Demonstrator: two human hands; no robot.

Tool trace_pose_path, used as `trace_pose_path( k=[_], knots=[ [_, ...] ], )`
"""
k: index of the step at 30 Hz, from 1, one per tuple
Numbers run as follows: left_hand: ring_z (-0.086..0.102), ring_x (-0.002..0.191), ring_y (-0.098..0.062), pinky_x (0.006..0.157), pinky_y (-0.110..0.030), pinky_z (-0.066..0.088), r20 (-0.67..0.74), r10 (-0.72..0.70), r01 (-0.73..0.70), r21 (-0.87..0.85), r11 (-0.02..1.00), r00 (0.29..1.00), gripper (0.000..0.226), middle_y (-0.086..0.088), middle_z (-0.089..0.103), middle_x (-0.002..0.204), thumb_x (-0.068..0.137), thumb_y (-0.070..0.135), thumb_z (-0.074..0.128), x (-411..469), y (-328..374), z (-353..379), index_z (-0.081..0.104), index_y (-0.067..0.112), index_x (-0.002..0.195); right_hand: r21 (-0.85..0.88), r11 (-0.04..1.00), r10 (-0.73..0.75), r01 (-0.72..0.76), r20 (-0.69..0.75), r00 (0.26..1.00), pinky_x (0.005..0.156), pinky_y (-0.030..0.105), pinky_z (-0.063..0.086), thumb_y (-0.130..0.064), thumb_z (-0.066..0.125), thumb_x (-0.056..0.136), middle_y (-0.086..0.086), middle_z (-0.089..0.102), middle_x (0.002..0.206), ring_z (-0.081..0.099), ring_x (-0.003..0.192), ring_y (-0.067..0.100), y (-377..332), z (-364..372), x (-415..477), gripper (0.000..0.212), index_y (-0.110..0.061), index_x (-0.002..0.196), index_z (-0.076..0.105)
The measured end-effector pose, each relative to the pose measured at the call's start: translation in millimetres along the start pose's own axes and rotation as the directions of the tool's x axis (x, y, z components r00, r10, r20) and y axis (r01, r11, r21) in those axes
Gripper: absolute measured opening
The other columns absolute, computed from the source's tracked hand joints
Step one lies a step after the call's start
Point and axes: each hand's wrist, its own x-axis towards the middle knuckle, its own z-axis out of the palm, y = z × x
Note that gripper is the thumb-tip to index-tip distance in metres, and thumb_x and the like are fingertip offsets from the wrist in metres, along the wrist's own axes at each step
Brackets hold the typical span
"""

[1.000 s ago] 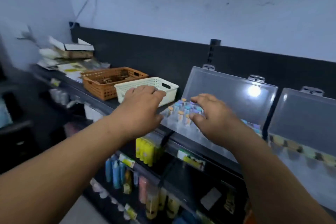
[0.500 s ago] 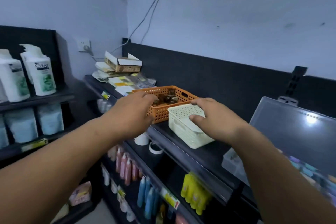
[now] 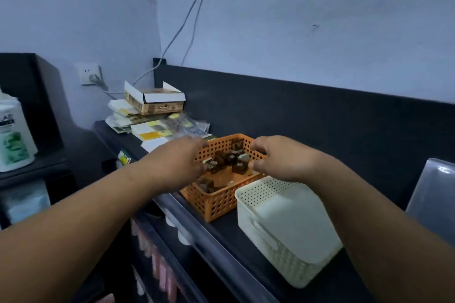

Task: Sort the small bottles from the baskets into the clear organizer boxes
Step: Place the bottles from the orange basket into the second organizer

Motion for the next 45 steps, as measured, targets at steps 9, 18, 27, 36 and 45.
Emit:
trace_pose_path(
  k=[9,18,27,36,45],
  knots=[
    [0.059,0.087,-0.012,0.069,-0.024,0.048,0.397,0.122,-0.133,0.002,0.991,0.91,0.034,0.005,0.063,0.111,0.086,0.035,0.064,92,-35,39,0.057,0.03,0.118,-0.105,0.994,0.044,-0.032,0.111,0.993,0.07,0.025,0.048,-0.039,0.067,0.087,-0.007,0.055,0.126,0.055,0.097,0.011,-14,34,66,0.051,-0.029,0.134,0.05],
    [0.056,0.109,-0.014,0.096,-0.039,0.048,0.706,0.258,-0.327,-0.04,0.944,0.659,0.043,0.01,0.054,0.131,0.086,0.035,0.063,149,-70,70,0.051,0.046,0.126,-0.17,0.964,0.244,-0.204,0.269,0.932,0.064,0.022,0.046,-0.023,0.069,0.086,-0.004,0.057,0.12,0.053,0.086,0.011,-37,73,109,0.05,-0.029,0.132,0.051],
    [0.055,0.106,-0.013,0.092,-0.034,0.049,0.756,0.395,-0.44,-0.158,0.884,0.522,0.04,0.005,0.055,0.123,0.091,0.02,0.056,176,-81,82,0.051,0.036,0.127,-0.285,0.88,0.467,-0.38,0.369,0.804,0.085,0.03,0.045,-0.022,0.074,0.082,0.002,0.053,0.131,0.052,0.116,0.024,-49,95,133,0.06,-0.028,0.137,0.05],
    [0.059,0.098,-0.015,0.088,-0.033,0.051,0.692,0.483,-0.464,-0.235,0.854,0.537,0.038,0.003,0.061,0.108,0.077,0.024,0.075,189,-84,90,0.059,0.027,0.111,-0.412,0.81,0.577,-0.418,0.429,0.695,0.085,0.035,0.044,-0.017,0.065,0.088,0.006,0.056,0.127,0.053,0.114,0.026,-47,108,150,0.05,-0.021,0.135,0.05],
    [0.061,0.085,-0.015,0.073,-0.034,0.055,0.493,0.582,-0.285,-0.552,0.784,0.647,0.038,0.001,0.06,0.099,0.08,0.013,0.072,210,-103,78,0.052,0.031,0.106,-0.057,0.802,0.597,-0.595,0.064,0.799,0.072,0.03,0.048,-0.015,0.063,0.087,-0.003,0.062,0.093,0.06,0.09,0.02,-44,93,149,0.017,-0.03,0.09,0.057]
  ],
)
